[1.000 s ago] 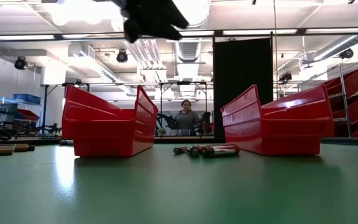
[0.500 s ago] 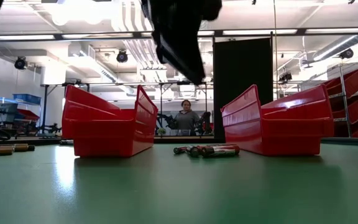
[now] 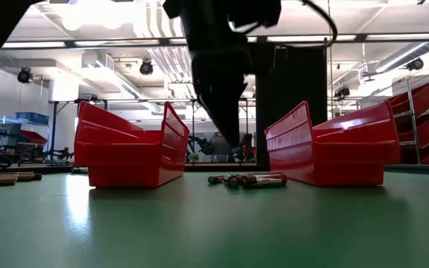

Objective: Sort batteries
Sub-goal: Put the silver battery into the right red bin

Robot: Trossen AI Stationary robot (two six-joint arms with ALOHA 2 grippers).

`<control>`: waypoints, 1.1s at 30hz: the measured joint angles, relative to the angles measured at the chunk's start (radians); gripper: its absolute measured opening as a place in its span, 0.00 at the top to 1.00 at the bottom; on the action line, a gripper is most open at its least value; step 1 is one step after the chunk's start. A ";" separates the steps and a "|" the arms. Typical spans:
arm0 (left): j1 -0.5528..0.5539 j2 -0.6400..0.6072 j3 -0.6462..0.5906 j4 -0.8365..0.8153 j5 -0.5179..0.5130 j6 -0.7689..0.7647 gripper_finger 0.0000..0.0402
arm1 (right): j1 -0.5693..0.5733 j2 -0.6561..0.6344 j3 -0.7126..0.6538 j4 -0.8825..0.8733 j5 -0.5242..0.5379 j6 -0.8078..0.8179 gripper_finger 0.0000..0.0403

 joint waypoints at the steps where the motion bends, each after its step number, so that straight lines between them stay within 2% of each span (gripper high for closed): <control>1: 0.006 0.004 0.000 -0.005 0.001 0.000 0.61 | 0.000 0.000 0.000 -0.001 0.000 0.000 0.47; 10: 0.019 0.024 0.000 -0.013 0.069 0.056 0.61 | 0.000 0.000 0.000 -0.010 -0.003 0.007 0.47; 15: 0.023 0.024 0.000 -0.009 0.186 0.046 0.61 | 0.000 0.000 0.000 -0.011 -0.003 0.007 0.47; 18: 0.023 0.024 0.000 0.007 0.192 0.043 0.61 | 0.000 0.000 0.000 -0.016 -0.003 0.016 0.47; 21: 0.023 0.024 0.000 0.024 0.184 0.031 0.56 | 0.000 0.000 0.000 -0.031 -0.003 0.035 0.46; 28: 0.023 0.024 -0.001 0.025 0.176 -0.013 0.35 | 0.000 0.000 0.000 -0.038 -0.003 0.043 0.46; 33: 0.023 0.024 -0.002 0.030 0.175 -0.021 0.30 | 0.000 0.000 0.000 -0.038 -0.003 0.044 0.47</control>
